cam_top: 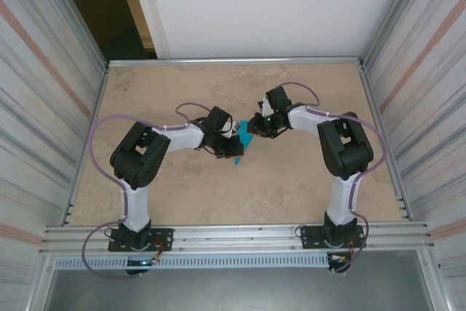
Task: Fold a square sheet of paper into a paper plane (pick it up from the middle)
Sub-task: Fold the wing for the fifth time at the center of the table.
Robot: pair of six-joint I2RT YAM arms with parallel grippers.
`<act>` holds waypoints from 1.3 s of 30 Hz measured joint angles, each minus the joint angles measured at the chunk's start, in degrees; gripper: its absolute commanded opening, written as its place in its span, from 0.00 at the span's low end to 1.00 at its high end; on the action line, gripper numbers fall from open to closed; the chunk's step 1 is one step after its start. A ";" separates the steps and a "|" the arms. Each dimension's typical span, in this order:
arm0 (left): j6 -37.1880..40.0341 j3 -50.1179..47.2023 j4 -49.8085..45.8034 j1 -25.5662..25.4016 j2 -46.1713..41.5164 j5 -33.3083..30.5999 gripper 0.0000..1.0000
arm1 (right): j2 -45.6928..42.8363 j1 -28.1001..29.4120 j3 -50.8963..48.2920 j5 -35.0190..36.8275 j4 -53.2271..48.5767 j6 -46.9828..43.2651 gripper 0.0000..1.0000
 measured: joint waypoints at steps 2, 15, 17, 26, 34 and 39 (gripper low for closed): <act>0.02 0.11 -0.11 0.00 0.04 -0.02 0.11 | -1.60 0.02 -0.92 2.29 -0.04 0.15 0.37; 0.44 0.44 -0.11 0.00 0.68 0.00 0.11 | 1.36 3.04 3.37 10.99 -6.82 -1.60 0.62; 0.44 0.44 -0.11 0.00 0.68 -0.02 0.11 | 2.25 3.45 4.61 11.96 -8.07 -1.66 0.62; 0.85 0.44 -0.11 -0.11 0.79 -0.20 0.11 | 5.70 4.83 10.82 16.44 -15.52 -2.49 0.55; 0.87 0.66 -0.11 -0.11 0.74 -0.39 0.12 | 6.97 5.25 12.81 18.56 -18.12 -2.95 0.50; 0.81 0.66 0.15 -0.09 -0.50 -0.39 0.15 | 7.19 5.29 13.09 18.99 -18.51 -2.95 0.50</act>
